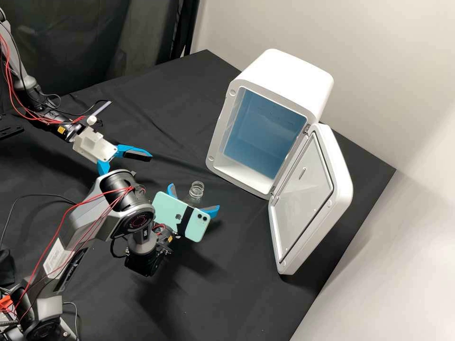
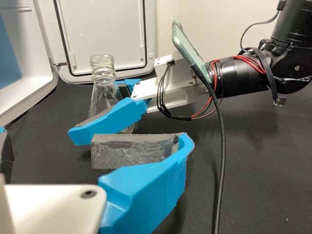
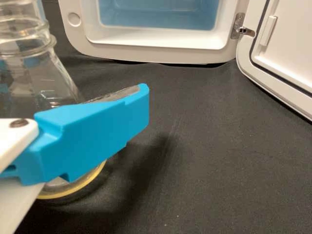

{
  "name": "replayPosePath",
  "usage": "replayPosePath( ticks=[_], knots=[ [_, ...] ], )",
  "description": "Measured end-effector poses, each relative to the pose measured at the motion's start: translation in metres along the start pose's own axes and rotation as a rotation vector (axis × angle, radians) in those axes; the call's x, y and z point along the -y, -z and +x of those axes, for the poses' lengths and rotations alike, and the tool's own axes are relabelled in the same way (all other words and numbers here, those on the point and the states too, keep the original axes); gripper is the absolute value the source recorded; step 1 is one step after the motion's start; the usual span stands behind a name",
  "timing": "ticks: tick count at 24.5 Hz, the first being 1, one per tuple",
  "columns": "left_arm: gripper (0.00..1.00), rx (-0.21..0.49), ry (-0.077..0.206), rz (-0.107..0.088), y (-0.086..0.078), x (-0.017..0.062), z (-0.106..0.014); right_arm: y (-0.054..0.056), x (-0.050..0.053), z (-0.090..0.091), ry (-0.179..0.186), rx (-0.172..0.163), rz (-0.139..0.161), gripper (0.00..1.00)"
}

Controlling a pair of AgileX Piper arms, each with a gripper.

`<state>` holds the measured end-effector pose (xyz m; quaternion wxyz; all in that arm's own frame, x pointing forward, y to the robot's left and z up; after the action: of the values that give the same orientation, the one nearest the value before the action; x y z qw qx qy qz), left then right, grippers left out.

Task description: Place the flask in the incubator

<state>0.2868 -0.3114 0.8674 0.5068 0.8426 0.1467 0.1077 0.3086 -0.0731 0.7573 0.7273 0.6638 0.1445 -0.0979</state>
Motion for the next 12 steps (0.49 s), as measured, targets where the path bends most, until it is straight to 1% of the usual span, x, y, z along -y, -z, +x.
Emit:
replayPosePath(
  ticks=[5, 6, 12],
  knots=[
    [1.0, 0.0, 0.0, 0.0, 0.0, 0.0, 0.0, -0.0009, 0.0012, 0.0002, 0.003, 0.002, 0.0, 1.0],
    [1.0, 0.0, 0.0, 0.0, 0.0, 0.0, 0.0, -0.0011, 0.0013, 0.0002, 0.004, 0.003, 0.001, 0.0],
    [1.0, 0.0, 0.0, 0.0, 0.0, 0.0, 0.0, -0.0032, 0.0041, 0.0006, 0.012, 0.009, 0.007, 0.0]
  ],
)
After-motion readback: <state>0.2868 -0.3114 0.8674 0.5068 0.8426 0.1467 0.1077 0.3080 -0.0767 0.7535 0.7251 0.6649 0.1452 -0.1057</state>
